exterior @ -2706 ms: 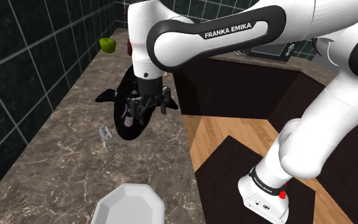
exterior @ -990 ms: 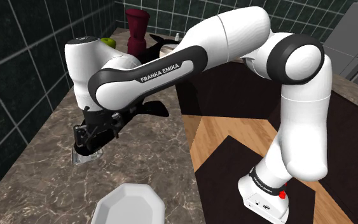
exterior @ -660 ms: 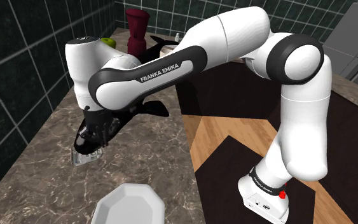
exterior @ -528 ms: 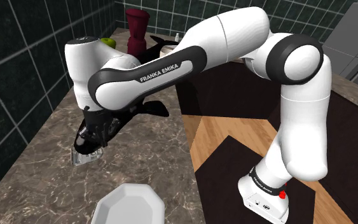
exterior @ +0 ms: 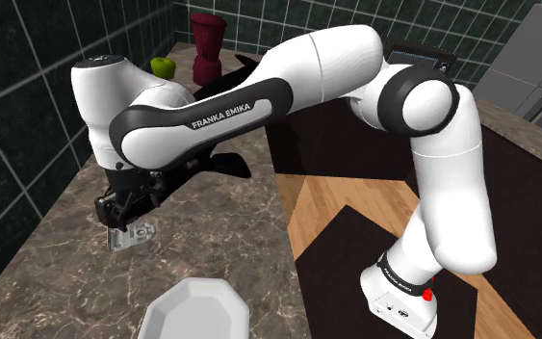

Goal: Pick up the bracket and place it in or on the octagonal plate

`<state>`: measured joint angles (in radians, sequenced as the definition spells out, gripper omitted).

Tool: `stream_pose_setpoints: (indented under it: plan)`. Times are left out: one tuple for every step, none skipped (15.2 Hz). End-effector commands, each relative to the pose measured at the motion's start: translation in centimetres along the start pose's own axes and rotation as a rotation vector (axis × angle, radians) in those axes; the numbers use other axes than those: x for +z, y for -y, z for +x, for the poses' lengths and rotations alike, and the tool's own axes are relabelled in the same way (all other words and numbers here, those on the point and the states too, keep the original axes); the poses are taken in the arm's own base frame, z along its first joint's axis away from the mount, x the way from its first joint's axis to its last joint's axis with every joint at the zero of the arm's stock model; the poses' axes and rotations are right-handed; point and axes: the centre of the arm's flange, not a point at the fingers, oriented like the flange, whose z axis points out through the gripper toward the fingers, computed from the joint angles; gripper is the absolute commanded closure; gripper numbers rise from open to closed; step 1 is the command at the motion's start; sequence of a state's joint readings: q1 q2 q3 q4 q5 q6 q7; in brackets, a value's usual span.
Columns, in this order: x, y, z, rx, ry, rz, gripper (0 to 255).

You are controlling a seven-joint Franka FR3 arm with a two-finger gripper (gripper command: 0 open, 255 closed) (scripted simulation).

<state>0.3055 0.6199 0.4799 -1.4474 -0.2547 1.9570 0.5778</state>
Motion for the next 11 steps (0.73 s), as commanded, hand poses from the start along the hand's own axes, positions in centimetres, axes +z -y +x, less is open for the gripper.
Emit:
stream_pose_setpoints:
  plan:
    - [0.3,1.7,1.8,-0.25,-0.033,-0.001,0]
    - [0.4,2.8,2.3,-0.368,-0.043,-0.003,0]
    - [0.5,3.9,2.8,-0.486,-0.053,-0.005,0]
    - [0.6,5.1,3.1,-0.604,-0.063,-0.006,0]
    - [0.6,5.6,3.2,-0.655,-0.067,-0.007,0]
    - [1.1,5.6,3.2,-0.655,-0.067,-0.007,0]
    - [1.7,5.6,3.3,-0.655,-0.067,-0.007,0]
    - [2.2,5.6,3.3,-0.655,-0.067,-0.007,0]
    - [2.7,5.6,3.3,-0.655,-0.067,-0.007,0]
    - [3.2,5.7,3.4,-0.655,-0.067,-0.007,0]
    - [3.8,5.7,3.4,-0.655,-0.067,-0.007,0]
